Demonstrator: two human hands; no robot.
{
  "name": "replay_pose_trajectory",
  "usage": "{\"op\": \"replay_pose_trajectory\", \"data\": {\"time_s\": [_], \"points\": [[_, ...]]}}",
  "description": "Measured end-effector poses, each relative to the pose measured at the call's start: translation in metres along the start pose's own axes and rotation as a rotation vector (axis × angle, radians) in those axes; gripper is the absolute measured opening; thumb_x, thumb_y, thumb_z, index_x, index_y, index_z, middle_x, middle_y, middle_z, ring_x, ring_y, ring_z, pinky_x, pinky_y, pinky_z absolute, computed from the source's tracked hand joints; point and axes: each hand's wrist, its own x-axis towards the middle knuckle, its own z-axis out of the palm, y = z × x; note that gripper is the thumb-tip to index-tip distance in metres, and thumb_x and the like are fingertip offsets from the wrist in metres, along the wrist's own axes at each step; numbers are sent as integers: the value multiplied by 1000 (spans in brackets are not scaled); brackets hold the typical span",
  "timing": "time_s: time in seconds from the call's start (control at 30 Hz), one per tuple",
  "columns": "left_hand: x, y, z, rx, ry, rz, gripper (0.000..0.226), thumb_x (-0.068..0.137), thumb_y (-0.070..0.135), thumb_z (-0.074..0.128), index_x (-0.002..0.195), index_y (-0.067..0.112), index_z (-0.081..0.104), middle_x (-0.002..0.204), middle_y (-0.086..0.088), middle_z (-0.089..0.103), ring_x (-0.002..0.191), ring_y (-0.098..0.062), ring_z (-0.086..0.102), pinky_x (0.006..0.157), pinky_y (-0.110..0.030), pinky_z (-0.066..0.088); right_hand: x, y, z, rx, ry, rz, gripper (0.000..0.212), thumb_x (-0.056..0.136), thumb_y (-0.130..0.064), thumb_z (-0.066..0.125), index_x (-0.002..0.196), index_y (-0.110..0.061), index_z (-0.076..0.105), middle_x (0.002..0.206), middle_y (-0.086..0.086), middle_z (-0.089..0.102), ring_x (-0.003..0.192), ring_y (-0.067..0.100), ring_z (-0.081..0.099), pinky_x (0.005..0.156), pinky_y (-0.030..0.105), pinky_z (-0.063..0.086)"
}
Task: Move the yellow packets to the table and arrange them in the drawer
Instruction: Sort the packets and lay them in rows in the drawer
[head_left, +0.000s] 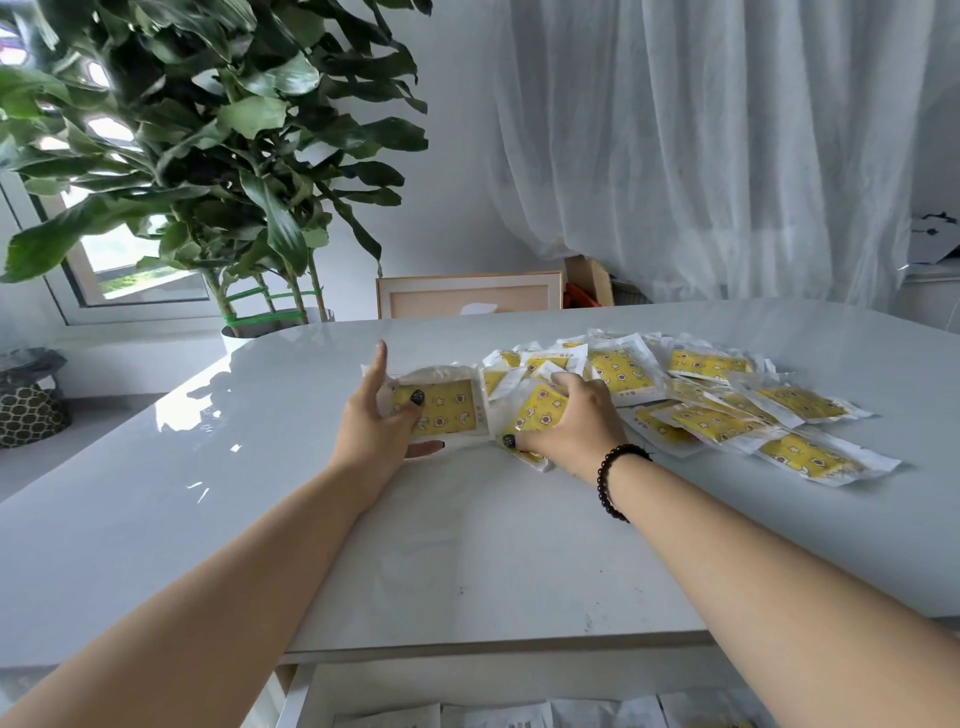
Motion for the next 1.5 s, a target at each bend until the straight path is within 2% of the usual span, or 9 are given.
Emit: {"op": "replay_pose_trajectory", "data": {"time_s": [0.2, 0.33, 0.5, 0.6, 0.7, 0.93, 1.07, 1.27, 1.5], "points": [[2, 2, -3, -61, 84, 10, 92, 94, -6, 49, 144, 58, 5, 131, -4, 44, 88, -19, 67, 57, -31, 59, 0, 1, -5, 361, 159, -2, 57, 70, -16, 80, 120, -23, 54, 104, -2, 61, 87, 16, 57, 62, 14, 43], [-2, 3, 0, 17, 16, 67, 93, 95, -6, 45, 142, 59, -1, 120, -2, 49, 85, -21, 68, 57, -31, 60, 1, 1, -4, 573, 196, -31, 25, 76, -12, 75, 97, -12, 61, 91, 6, 69, 83, 21, 64, 74, 31, 53], [-9, 6, 8, 244, -112, 161, 99, 93, -6, 44, 121, 79, 3, 110, 4, 53, 93, -28, 65, 54, -36, 59, 5, 4, -1, 787, 112, 62, 31, 77, -10, 73, 104, -16, 57, 101, 4, 69, 94, 19, 67, 86, 35, 54], [-7, 1, 11, 283, -208, 128, 71, 94, -6, 42, 123, 59, 44, 125, -5, 55, 92, -24, 65, 57, -34, 60, 6, 2, 1, 1065, -22, 130, 34, 75, 8, 65, 102, -11, 57, 99, 11, 67, 94, 27, 66, 87, 50, 53], [-9, 3, 11, 162, -219, 34, 48, 96, -8, 39, 118, 27, 62, 113, -8, 63, 78, -18, 68, 54, -32, 59, 1, -2, -1, 1219, -226, 147, 37, 82, 21, 51, 110, -3, 55, 95, 14, 64, 91, 30, 63, 80, 46, 54], [-9, 9, 5, -57, -219, -103, 30, 91, -5, 41, 93, 10, 66, 87, -16, 65, 66, -30, 66, 49, -36, 56, 0, -3, 4, 1118, -172, 135, 28, 80, 16, 61, 84, -12, 56, 84, 8, 67, 81, 25, 66, 77, 42, 54], [-10, 7, 4, 23, -283, -47, 14, 75, 4, 69, 86, 11, 65, 79, -8, 69, 66, -24, 69, 53, -33, 57, -1, -3, 5, 1058, -97, 106, 27, 77, 11, 68, 81, -13, 56, 87, 9, 68, 88, 30, 67, 84, 51, 54], [-10, 4, 4, 104, -250, -12, 19, 77, -10, 70, 82, 6, 60, 77, -8, 69, 62, -17, 69, 55, -31, 59, -3, -10, 0, 1319, -166, 150, 29, 80, 18, 58, 84, -10, 56, 86, 10, 67, 76, 22, 68, 60, 33, 59], [-9, 3, 2, 63, -276, -10, 23, 58, 18, 81, 68, 6, 65, 71, -9, 70, 65, -20, 66, 63, -26, 55, -1, -9, -1, 1550, -231, 207, 28, 82, 18, 55, 96, -7, 60, 93, 14, 69, 79, 23, 71, 71, 38, 60]]}}
